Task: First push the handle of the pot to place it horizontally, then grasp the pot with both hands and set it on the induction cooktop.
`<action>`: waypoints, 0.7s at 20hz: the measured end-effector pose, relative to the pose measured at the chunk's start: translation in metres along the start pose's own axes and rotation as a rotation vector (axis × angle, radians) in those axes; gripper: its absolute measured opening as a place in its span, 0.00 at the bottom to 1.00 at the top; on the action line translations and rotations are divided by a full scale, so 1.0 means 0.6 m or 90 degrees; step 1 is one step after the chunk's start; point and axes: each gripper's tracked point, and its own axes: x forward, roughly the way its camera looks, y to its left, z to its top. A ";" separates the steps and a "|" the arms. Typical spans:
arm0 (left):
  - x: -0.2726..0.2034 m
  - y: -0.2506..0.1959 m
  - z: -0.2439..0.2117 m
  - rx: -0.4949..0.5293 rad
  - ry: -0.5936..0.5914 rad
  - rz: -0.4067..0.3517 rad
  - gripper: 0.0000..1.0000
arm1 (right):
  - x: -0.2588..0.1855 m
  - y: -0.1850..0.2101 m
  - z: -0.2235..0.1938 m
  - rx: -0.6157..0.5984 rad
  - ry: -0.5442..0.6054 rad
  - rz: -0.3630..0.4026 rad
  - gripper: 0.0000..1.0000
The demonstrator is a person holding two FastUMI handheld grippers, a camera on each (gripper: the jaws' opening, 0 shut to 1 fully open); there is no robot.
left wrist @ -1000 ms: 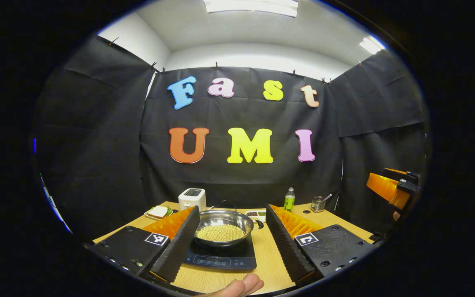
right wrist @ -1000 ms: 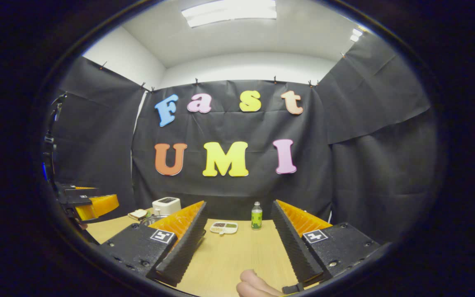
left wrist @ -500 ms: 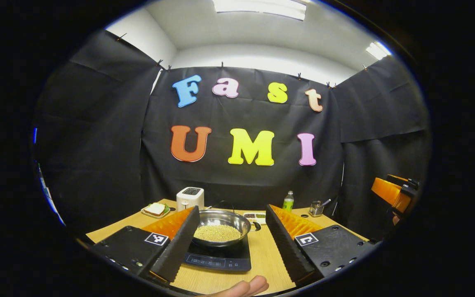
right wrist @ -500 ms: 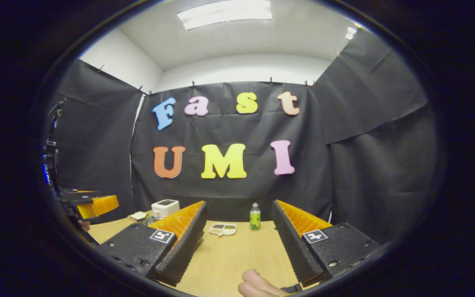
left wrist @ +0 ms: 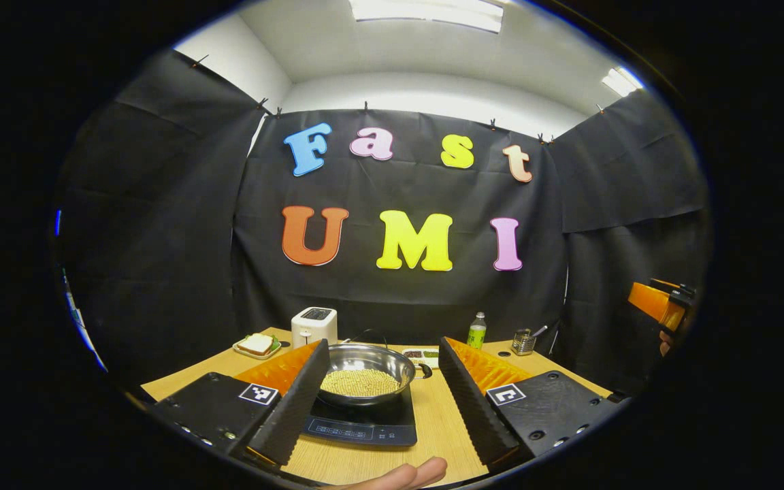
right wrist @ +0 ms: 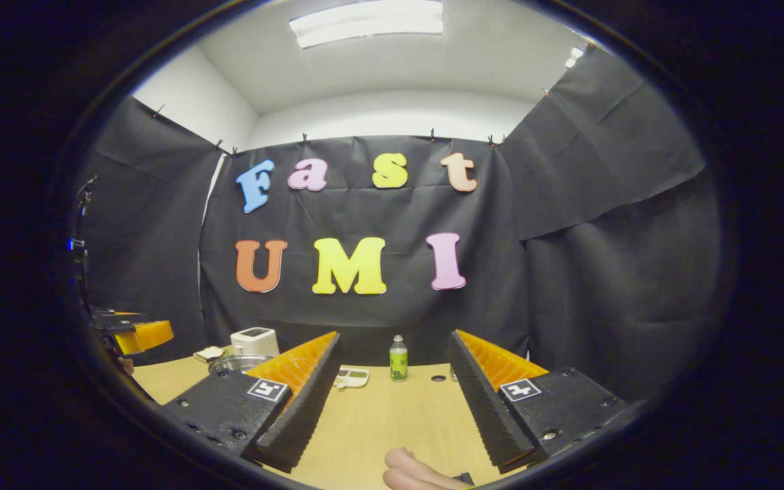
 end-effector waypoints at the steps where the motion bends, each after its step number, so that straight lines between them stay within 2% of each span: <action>1: -0.001 -0.001 0.001 0.004 -0.002 0.000 0.95 | 0.002 0.001 -0.002 0.005 0.003 0.004 0.98; 6: -0.010 -0.009 -0.002 0.008 -0.002 -0.008 0.95 | 0.007 -0.001 -0.007 0.007 0.011 0.000 0.97; 14: -0.025 -0.020 -0.005 0.015 -0.001 -0.019 0.95 | 0.008 0.019 -0.008 0.014 0.008 0.020 0.98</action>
